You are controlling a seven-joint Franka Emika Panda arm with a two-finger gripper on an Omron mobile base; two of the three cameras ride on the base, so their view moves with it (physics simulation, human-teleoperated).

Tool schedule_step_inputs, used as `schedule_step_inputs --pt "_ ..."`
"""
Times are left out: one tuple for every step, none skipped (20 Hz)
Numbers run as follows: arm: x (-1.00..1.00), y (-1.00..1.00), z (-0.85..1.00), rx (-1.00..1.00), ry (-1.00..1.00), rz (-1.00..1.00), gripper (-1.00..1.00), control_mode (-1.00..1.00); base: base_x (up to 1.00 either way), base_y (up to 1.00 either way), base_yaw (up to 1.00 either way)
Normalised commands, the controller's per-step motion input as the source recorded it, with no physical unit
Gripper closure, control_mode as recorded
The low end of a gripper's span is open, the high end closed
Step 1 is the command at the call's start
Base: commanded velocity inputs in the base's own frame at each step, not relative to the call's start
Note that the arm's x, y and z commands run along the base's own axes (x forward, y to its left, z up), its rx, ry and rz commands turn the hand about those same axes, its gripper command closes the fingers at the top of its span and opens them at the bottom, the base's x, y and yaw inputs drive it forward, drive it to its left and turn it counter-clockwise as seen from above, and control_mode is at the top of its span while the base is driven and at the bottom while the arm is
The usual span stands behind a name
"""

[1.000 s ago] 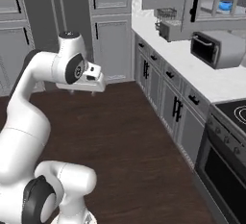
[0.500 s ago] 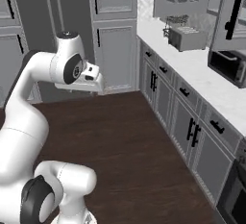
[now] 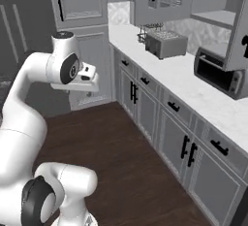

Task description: Gather all objects into one cabinet and sort the glasses and bowls to opposite sides.

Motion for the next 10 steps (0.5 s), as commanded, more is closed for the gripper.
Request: schedule_step_inputs --pt "0.0 0.0 0.0 0.0 0.0 0.0 -1.0 1.0 0.89 0.27 -0.59" --pt "0.0 0.0 0.0 0.0 0.0 0.0 -1.0 1.0 0.76 0.26 -0.61" --pt "0.0 0.0 0.0 0.0 0.0 0.0 -1.0 1.0 0.73 0.28 -0.58" --pt "0.0 0.0 0.0 0.0 0.0 0.0 -1.0 1.0 0.7 0.28 -0.55" --pt "0.0 0.0 0.0 0.0 0.0 0.0 -1.0 1.0 0.74 0.34 -0.53" --pt "0.0 0.0 0.0 0.0 0.0 0.0 -1.0 1.0 0.74 0.31 -0.54" --pt "0.0 0.0 0.0 0.0 0.0 0.0 -1.0 1.0 0.74 0.31 -0.58" --pt "0.0 0.0 0.0 0.0 0.0 0.0 -1.0 1.0 0.76 0.32 -0.6" --pt "0.0 0.0 0.0 0.0 0.0 0.0 -1.0 1.0 0.64 0.31 -0.65" --pt "0.0 0.0 0.0 0.0 0.0 0.0 -1.0 1.0 0.6 0.33 -0.67"
